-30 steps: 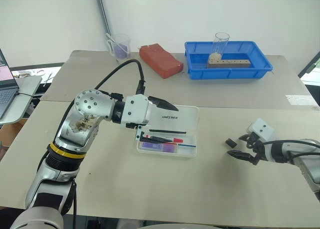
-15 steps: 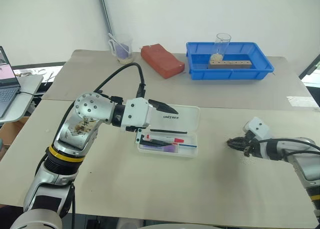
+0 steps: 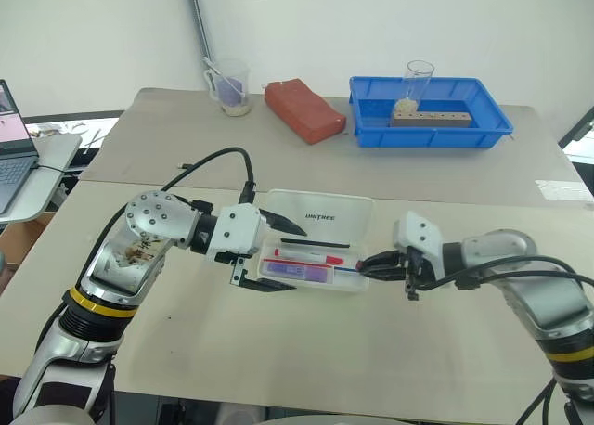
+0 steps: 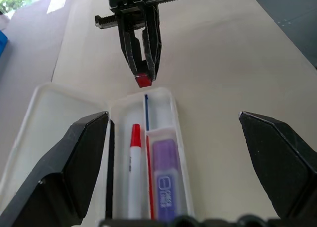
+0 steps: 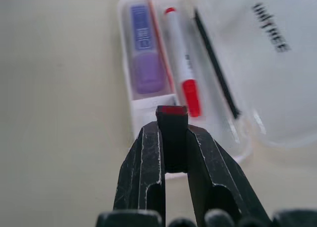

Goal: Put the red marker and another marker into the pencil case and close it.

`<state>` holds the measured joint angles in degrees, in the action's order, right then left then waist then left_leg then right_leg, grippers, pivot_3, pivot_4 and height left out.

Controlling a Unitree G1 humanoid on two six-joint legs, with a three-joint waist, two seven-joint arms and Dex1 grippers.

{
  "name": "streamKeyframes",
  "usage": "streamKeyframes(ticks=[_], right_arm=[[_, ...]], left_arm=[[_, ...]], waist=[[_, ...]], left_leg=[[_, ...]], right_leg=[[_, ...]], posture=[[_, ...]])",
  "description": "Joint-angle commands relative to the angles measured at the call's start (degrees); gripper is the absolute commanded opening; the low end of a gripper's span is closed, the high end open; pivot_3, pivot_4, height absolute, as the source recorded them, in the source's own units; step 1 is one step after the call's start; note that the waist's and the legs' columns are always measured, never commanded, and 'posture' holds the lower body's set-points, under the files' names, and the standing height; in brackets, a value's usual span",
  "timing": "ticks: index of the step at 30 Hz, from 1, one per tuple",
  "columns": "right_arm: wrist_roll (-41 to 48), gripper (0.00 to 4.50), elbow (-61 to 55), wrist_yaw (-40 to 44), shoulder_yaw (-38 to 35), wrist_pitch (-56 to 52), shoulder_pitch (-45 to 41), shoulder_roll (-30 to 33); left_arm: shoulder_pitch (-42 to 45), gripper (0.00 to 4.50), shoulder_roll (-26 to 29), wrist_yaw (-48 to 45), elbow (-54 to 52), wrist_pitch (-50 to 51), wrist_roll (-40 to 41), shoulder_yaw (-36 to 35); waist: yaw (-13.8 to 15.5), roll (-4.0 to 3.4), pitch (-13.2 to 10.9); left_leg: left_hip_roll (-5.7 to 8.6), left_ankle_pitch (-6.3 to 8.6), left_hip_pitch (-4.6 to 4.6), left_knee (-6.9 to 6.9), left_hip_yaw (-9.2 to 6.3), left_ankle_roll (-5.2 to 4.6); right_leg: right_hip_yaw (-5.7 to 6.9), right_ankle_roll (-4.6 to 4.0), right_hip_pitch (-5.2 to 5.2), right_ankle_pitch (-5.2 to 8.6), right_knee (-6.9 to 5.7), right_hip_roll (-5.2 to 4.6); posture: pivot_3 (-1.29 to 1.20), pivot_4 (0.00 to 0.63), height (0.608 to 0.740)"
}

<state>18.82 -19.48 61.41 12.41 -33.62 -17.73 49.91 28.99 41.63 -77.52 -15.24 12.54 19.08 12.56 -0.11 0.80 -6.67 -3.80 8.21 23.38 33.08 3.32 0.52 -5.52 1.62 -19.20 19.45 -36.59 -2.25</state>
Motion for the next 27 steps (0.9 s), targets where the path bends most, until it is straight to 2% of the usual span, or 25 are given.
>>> streamKeyframes(ticks=[1, 17, 19, 27], right_arm=[[-2.55, 0.25, 1.52, 0.34, 0.92, 3.16, -2.23, -0.69], [-6.52, 0.25, 4.91, 2.08, 4.53, 5.31, -4.00, -4.39], [-7.00, 1.34, 5.42, 1.56, 4.39, 5.38, -4.05, -4.87], [-5.40, 4.00, 3.54, 1.94, 2.24, 3.73, -3.72, -4.44]], left_arm=[[0.55, 4.50, 0.48, 0.45, -2.62, -0.61, 0.01, -0.43], [-2.01, 4.50, 1.58, 2.21, -4.80, -0.21, 0.00, -0.75], [-1.94, 4.50, 1.64, 2.12, -4.86, -0.04, 0.08, -0.62], [-0.69, 4.50, 1.54, 1.87, -3.23, 0.66, 0.26, -0.61]], waist=[[0.09, 0.00, 0.00], [-0.52, -0.02, 0.01], [-0.55, -0.02, 0.01], [-0.53, -0.02, 0.01]], left_leg=[[0.01, 0.00, -0.01, 0.00, 0.01, 0.00], [-0.06, 0.00, 0.03, -0.06, -0.02, -0.01], [-0.06, 0.00, 0.02, -0.07, -0.02, -0.01], [-0.06, 0.00, 0.03, -0.07, -0.02, -0.01]], right_leg=[[0.00, 0.00, 0.00, -0.01, 0.04, -0.01], [-0.01, -0.04, 0.03, 0.00, -0.07, 0.11], [-0.01, -0.04, 0.03, 0.00, -0.07, 0.10], [-0.01, -0.04, 0.03, 0.00, -0.07, 0.11]], posture=[[0.00, 0.150, 0.740], [0.00, 0.150, 0.740], [0.00, 0.150, 0.740], [0.00, 0.150, 0.740]])
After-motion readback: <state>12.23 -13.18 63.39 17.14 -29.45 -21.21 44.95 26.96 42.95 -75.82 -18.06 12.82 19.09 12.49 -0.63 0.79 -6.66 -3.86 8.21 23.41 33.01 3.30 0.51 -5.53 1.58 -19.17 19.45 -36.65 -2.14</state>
